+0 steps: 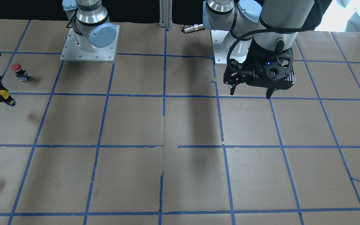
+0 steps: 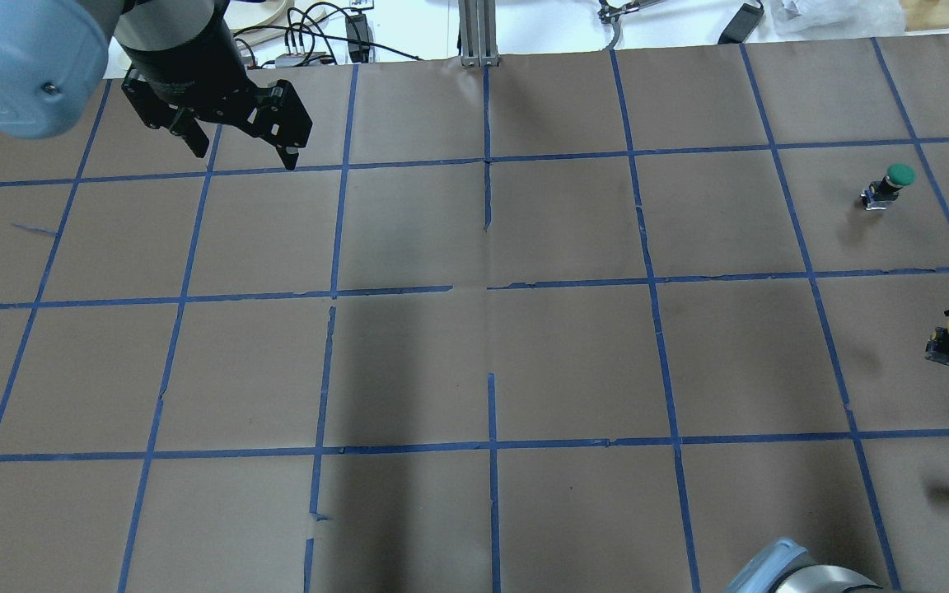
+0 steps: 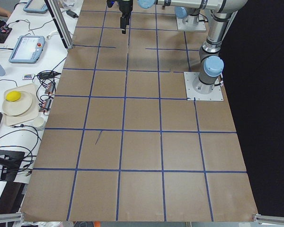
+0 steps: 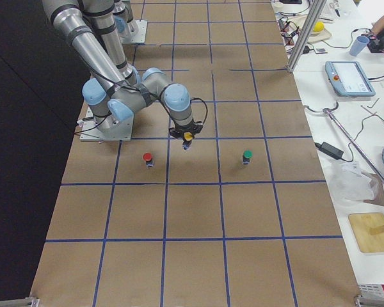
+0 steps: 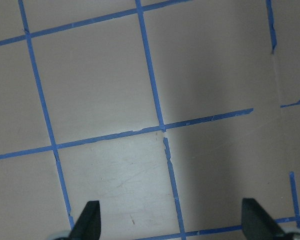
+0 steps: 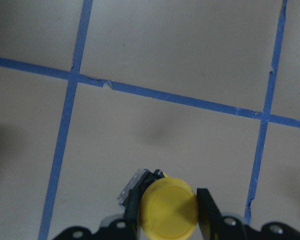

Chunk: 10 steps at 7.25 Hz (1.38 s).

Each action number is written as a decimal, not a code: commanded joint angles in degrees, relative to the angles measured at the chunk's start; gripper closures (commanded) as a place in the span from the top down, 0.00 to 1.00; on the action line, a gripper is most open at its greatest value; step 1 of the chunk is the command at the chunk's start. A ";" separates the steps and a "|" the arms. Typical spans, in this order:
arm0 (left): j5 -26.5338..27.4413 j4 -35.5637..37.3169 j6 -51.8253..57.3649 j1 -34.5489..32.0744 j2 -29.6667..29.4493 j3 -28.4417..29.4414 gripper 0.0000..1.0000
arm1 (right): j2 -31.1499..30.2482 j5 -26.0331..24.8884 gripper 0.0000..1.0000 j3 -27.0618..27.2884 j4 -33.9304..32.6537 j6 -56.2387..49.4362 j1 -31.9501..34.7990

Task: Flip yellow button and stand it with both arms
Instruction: 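Carry the yellow button with the right gripper while the left arm withdraws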

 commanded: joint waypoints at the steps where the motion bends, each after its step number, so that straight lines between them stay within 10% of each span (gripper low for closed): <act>1: 0.06 -0.02 -3.65 -0.20 -0.20 0.02 1.00 | 3.76 1.53 0.16 0.05 -2.31 -13.88 -3.68; 10: -2.75 -0.29 -3.86 0.24 -0.20 0.20 1.00 | 7.27 10.50 0.22 -1.43 1.21 -17.53 -6.85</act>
